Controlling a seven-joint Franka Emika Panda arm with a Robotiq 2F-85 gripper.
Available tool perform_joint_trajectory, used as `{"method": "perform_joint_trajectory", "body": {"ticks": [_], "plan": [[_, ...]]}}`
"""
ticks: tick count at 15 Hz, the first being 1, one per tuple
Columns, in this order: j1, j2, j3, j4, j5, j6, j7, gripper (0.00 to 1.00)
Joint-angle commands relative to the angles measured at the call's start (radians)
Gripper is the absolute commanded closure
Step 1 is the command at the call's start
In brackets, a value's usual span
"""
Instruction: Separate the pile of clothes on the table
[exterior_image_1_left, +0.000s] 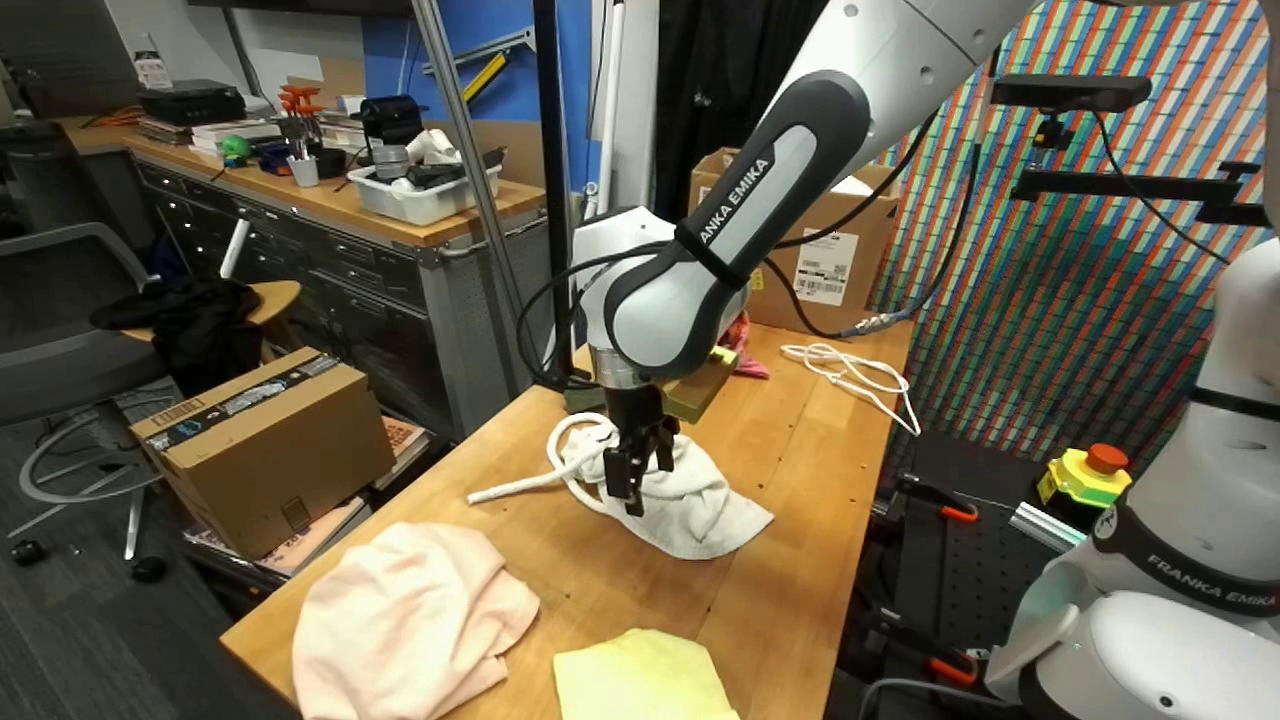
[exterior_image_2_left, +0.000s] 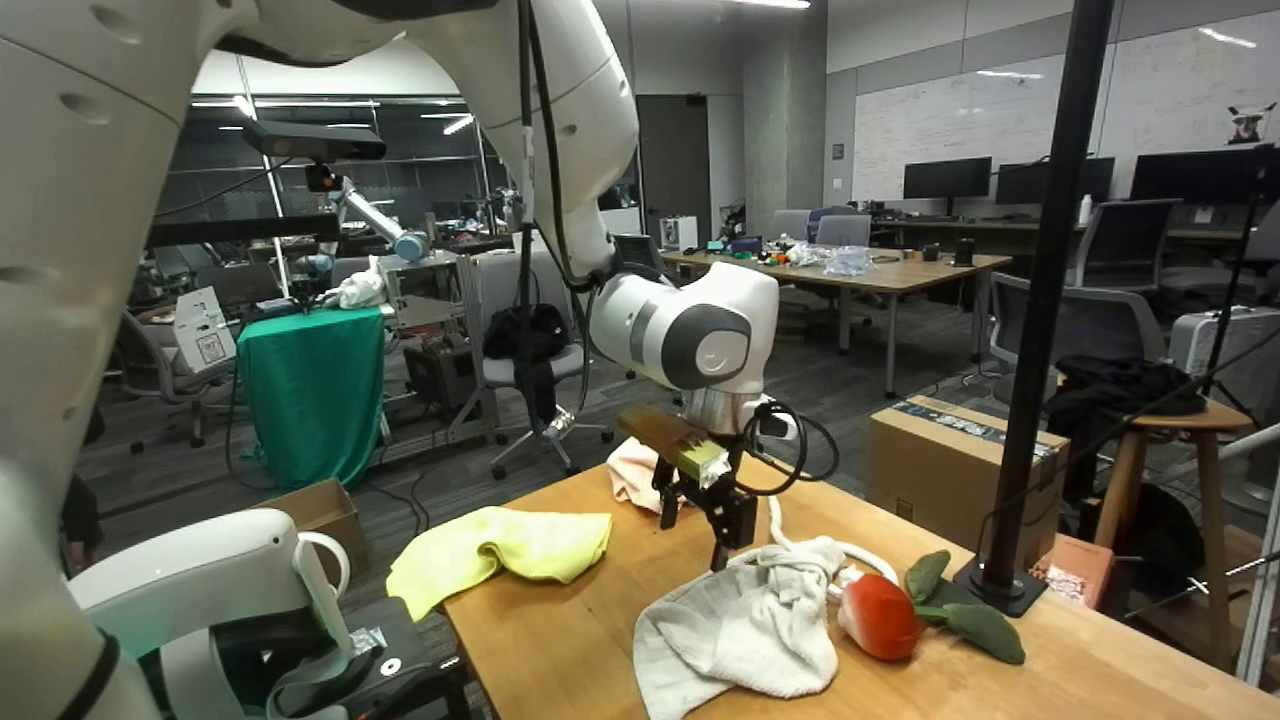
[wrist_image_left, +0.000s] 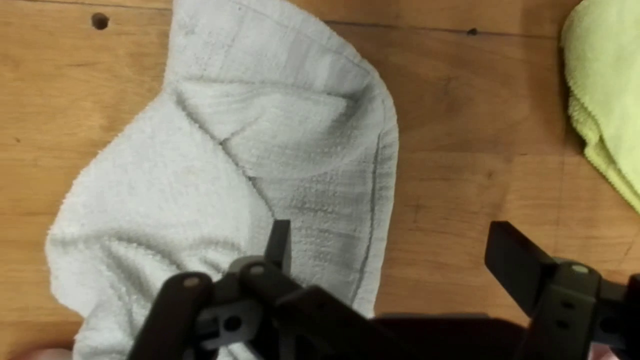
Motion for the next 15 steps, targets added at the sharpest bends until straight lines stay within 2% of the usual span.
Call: {"method": "perform_joint_trajectory", "body": {"ticks": [1,8,15], "plan": [[0.007,-0.005,-0.031,-0.047,-0.053,0.126,0.103,0.00],[0.026,0.019,-0.096,-0.061,-0.157,0.190,0.229,0.00],[0.077,0.087,-0.155,-0.038,-0.239,0.256,0.341,0.00]]}}
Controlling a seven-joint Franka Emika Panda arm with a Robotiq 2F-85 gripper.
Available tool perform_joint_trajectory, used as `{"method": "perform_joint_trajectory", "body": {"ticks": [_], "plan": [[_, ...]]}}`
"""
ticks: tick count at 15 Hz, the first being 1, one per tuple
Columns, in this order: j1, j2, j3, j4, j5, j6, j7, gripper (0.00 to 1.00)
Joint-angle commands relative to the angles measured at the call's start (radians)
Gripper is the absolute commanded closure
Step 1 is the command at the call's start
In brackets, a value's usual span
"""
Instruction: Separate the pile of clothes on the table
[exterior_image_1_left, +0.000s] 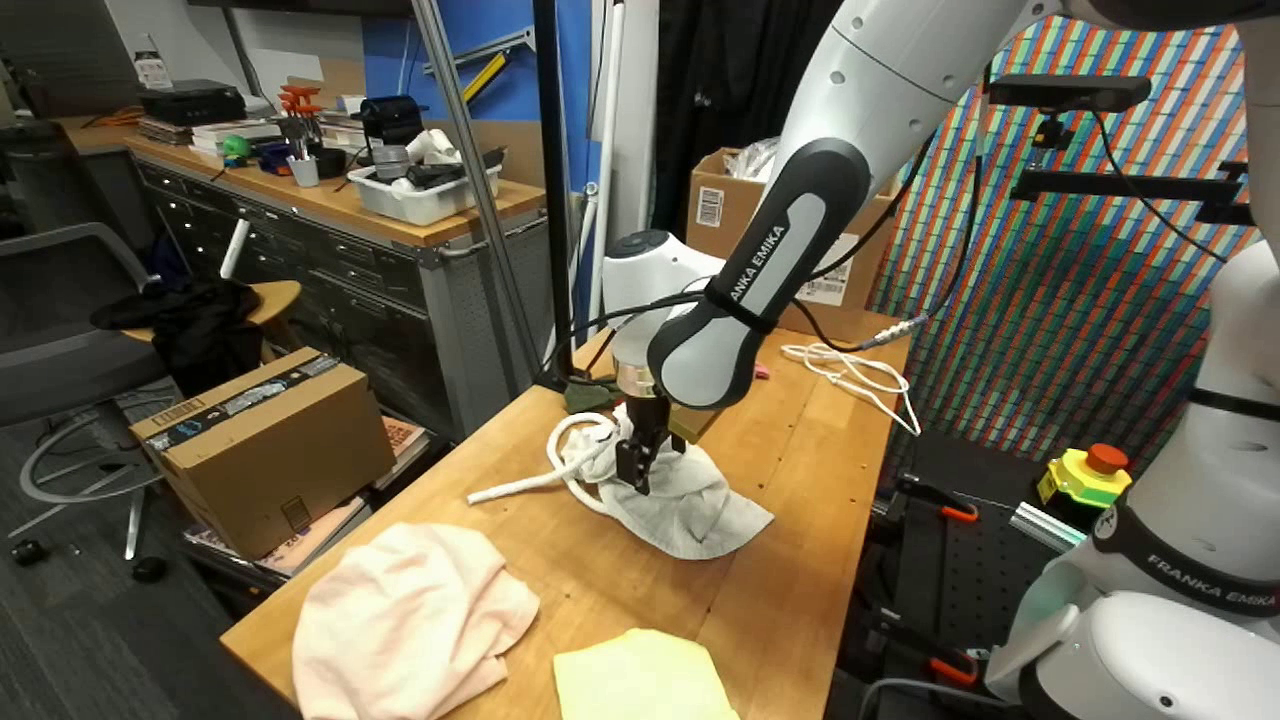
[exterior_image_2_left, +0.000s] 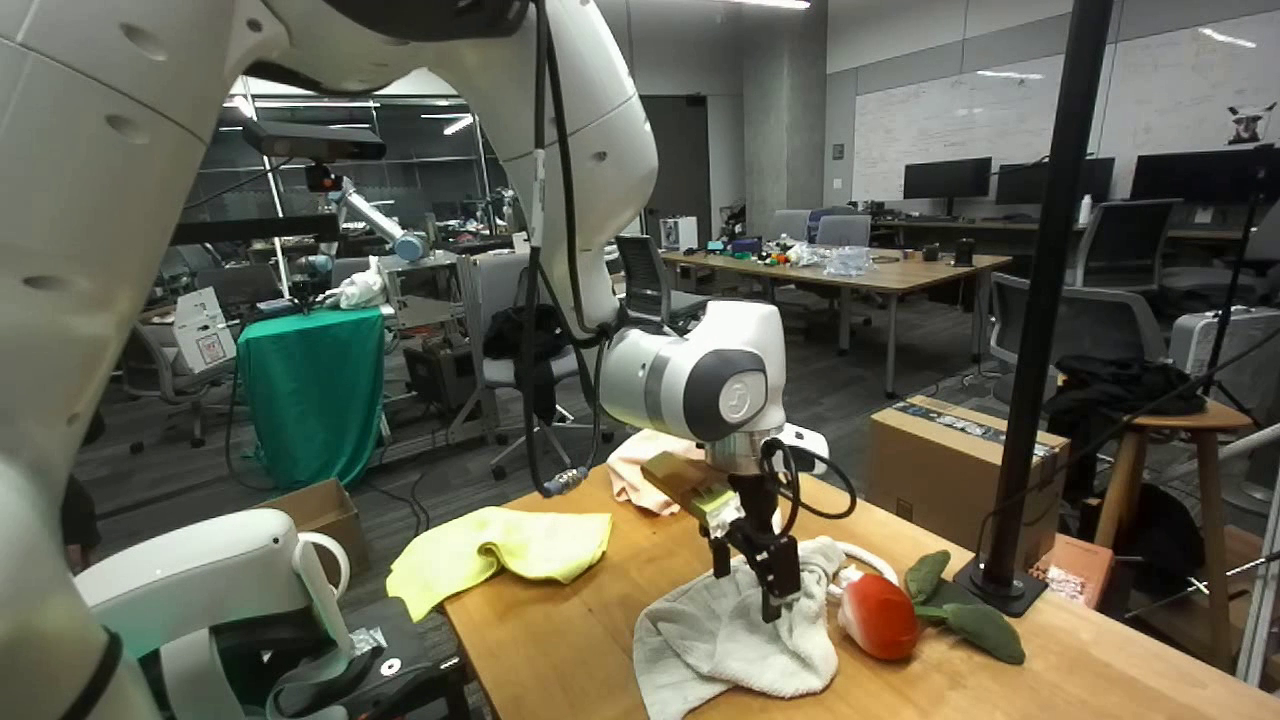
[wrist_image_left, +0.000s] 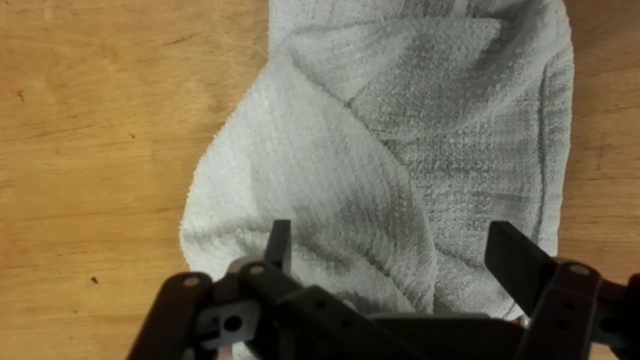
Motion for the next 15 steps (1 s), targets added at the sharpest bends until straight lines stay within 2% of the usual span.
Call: {"method": "perform_joint_trajectory", "body": {"ticks": [1,15], "plan": [[0.039,0.038,-0.037,0.015,-0.032,0.040,0.063,0.00],[0.139,0.112,-0.145,0.034,-0.035,0.105,0.214,0.00]]}}
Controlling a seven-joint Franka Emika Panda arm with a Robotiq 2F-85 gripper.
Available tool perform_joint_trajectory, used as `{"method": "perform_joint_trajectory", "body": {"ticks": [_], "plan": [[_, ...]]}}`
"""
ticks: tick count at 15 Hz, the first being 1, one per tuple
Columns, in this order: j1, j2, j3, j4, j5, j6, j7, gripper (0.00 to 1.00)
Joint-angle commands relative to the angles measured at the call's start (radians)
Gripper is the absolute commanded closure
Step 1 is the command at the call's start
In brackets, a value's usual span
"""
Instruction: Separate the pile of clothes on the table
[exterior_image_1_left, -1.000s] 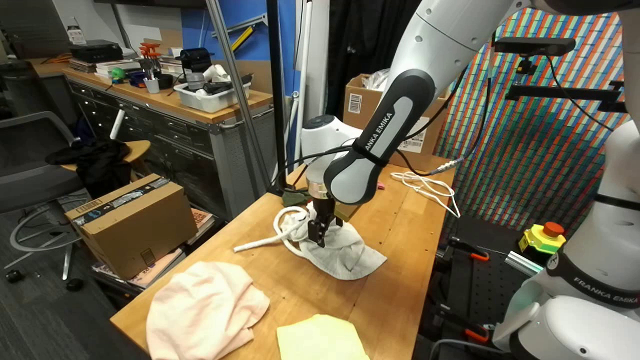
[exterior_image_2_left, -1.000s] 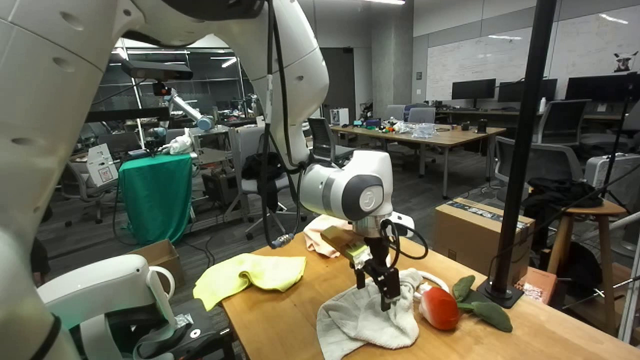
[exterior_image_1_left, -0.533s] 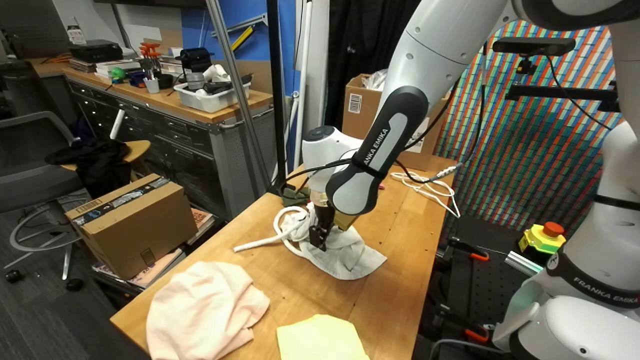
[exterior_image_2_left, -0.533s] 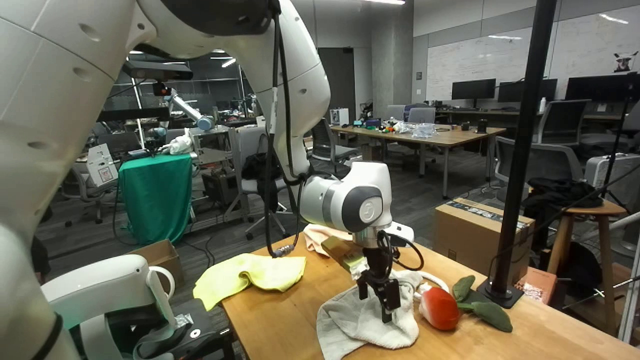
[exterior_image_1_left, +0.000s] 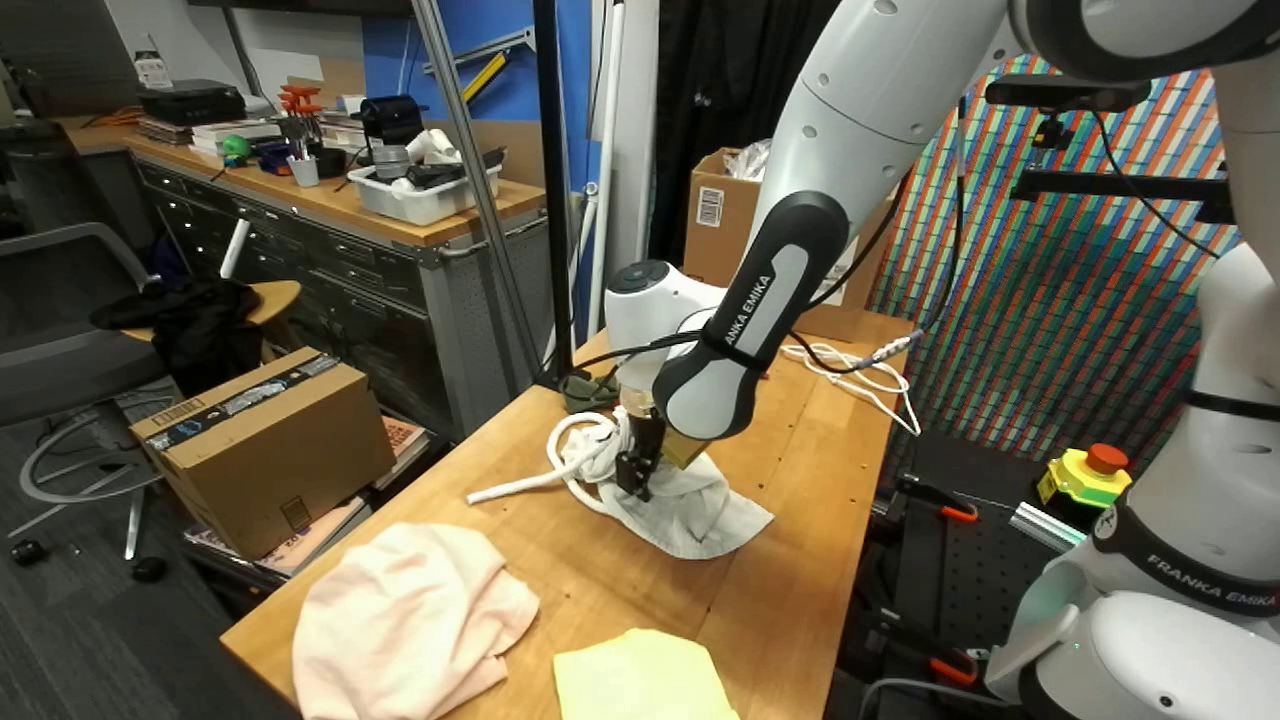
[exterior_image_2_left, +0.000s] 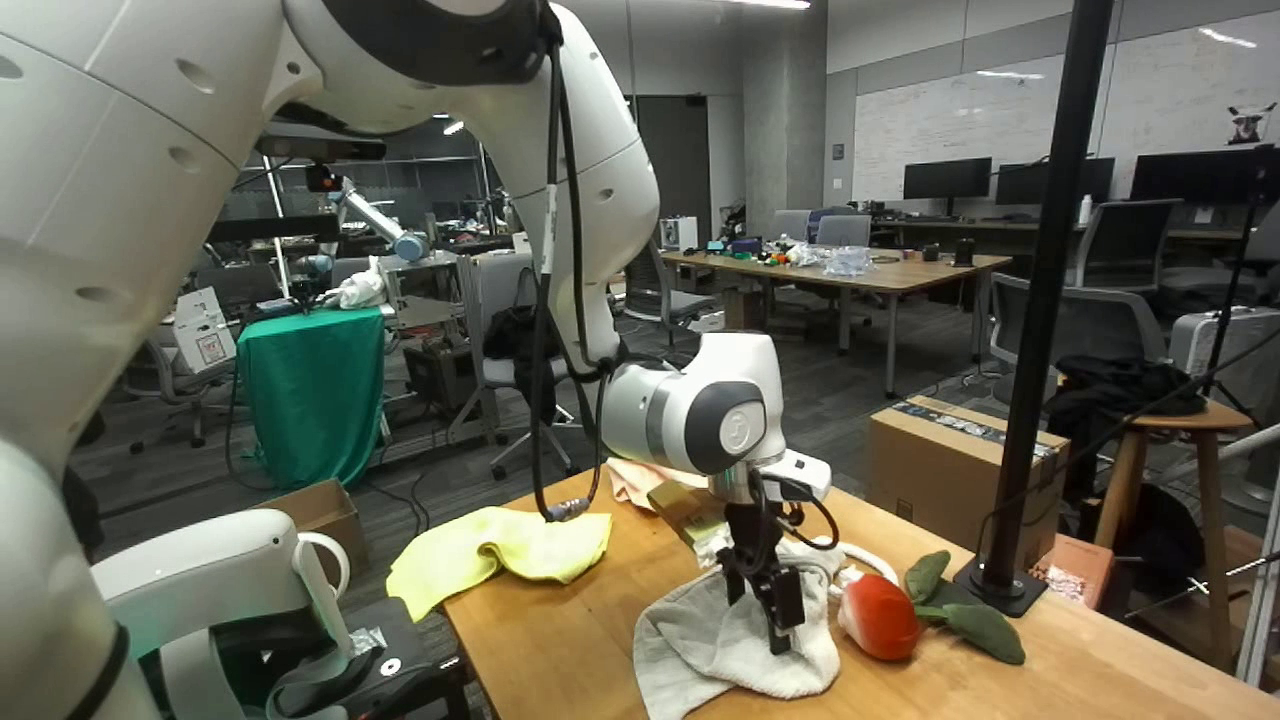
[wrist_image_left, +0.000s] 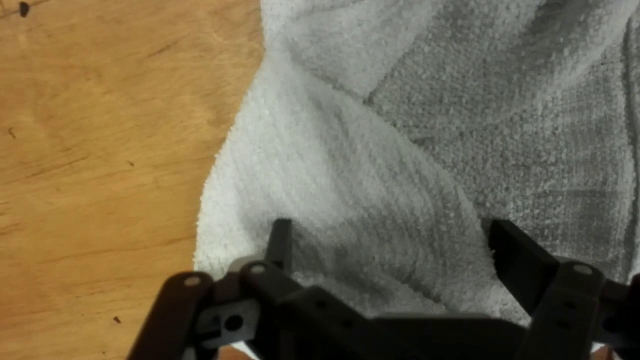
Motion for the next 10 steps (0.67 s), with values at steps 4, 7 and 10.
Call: {"method": "perform_joint_trajectory", "body": {"ticks": [4,7,10], "plan": [[0.045,0.032,-0.039,0.009,-0.007,0.018,0.079,0.00],[0.061,0.042,-0.047,-0.023,-0.011,0.041,0.109,0.00],[0.062,0.049,-0.040,-0.049,-0.002,0.054,0.121,0.18]]}}
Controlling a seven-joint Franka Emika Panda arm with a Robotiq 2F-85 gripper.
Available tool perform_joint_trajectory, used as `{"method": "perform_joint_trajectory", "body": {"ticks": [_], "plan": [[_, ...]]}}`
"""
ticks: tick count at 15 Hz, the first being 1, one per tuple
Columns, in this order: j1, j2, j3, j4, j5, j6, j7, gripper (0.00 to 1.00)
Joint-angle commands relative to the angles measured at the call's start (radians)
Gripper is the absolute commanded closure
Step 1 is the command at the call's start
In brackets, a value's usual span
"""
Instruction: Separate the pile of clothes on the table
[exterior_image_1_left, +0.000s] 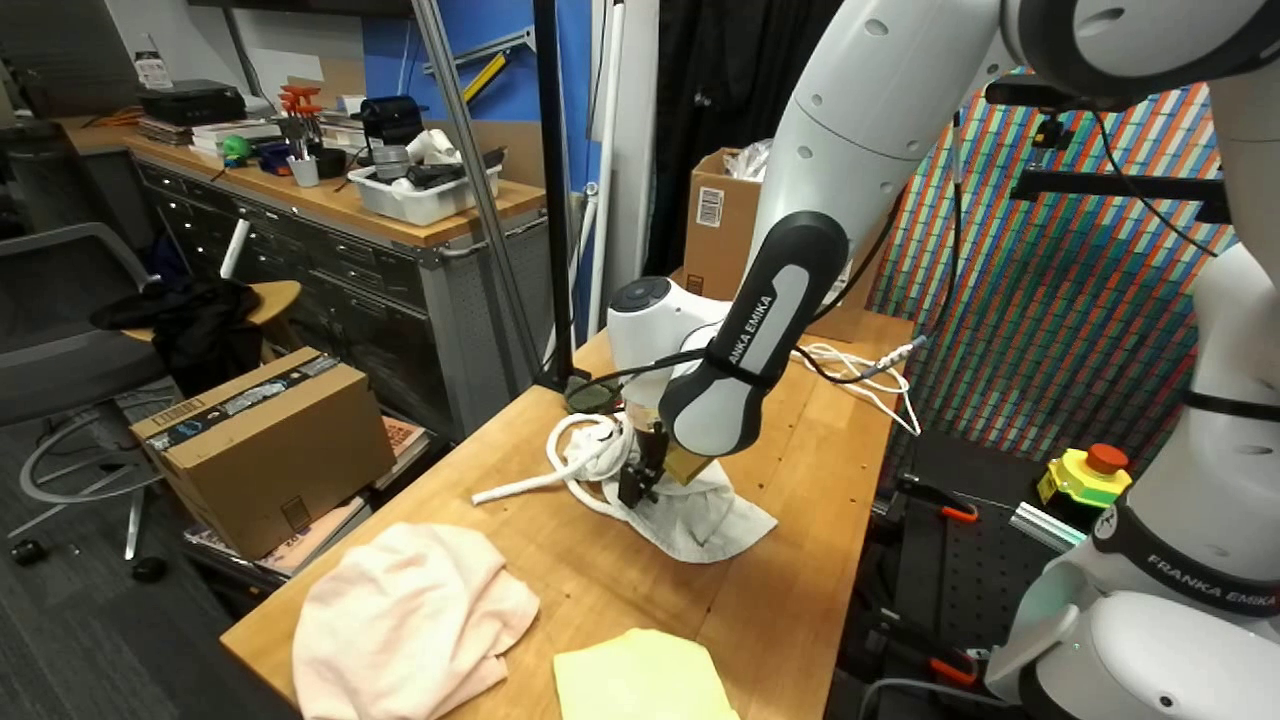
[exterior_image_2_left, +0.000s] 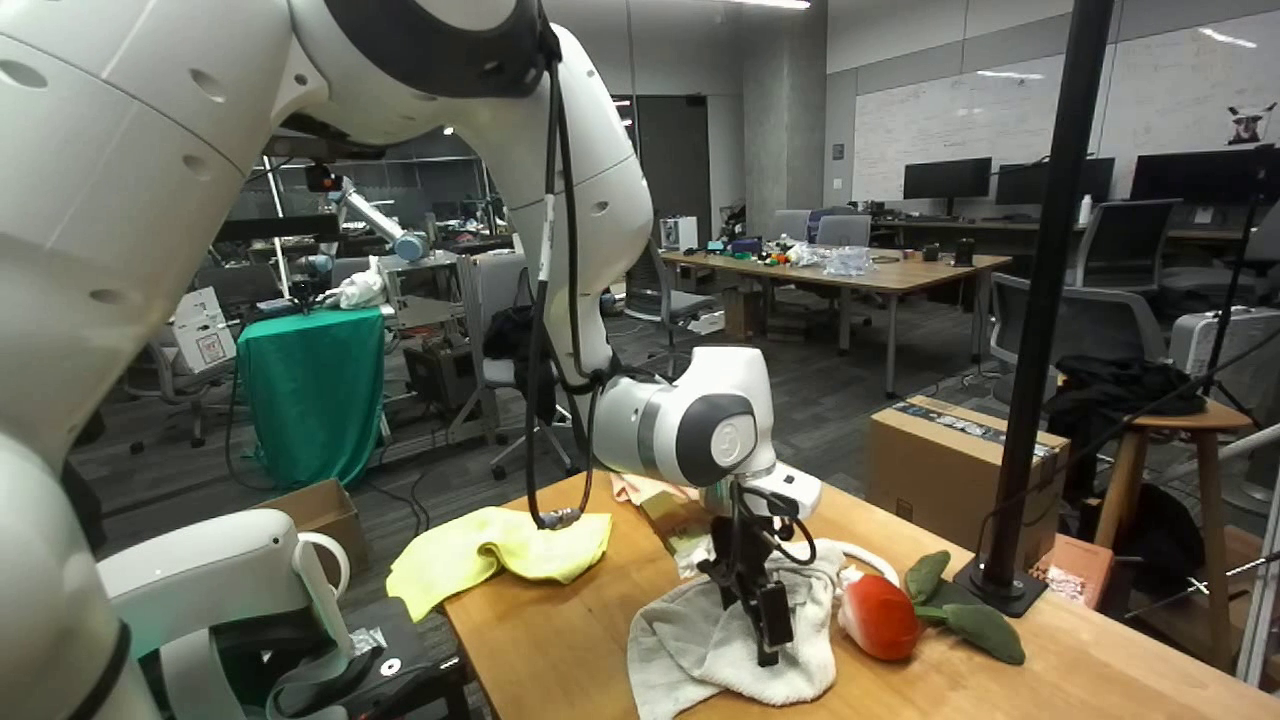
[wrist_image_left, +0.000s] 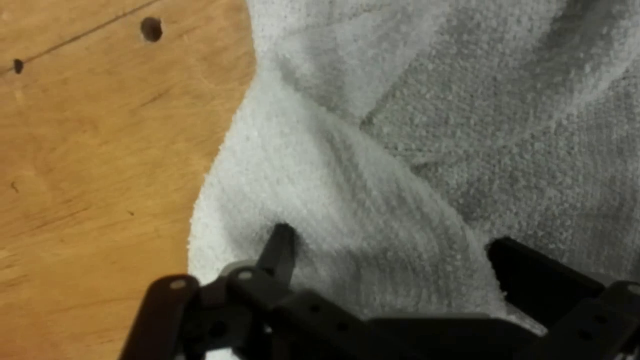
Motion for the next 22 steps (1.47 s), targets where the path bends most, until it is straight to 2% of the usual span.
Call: {"method": "perform_joint_trajectory", "body": {"ticks": [1,7,10,12,15,16,19,22], "plan": [[0.024,0.025,-0.014,-0.038,-0.001,0.048,0.039,0.27],[-0.004,-0.008,-0.005,-0.028,0.012,0.019,0.019,0.73],[0.010,-0.056,-0.039,-0.045,-0.018,-0.010,0.019,0.93],[0.019,-0.111,-0.071,-0.070,-0.050,-0.043,0.014,0.99],[0.025,-0.184,-0.134,-0.110,-0.140,-0.068,0.032,0.97],[0.015,-0.215,-0.147,-0.127,-0.166,-0.069,0.033,0.99],[-0.044,-0.291,-0.149,-0.137,-0.190,-0.083,0.013,0.96],[-0.103,-0.350,-0.123,-0.139,-0.165,-0.084,0.026,0.97]]}}
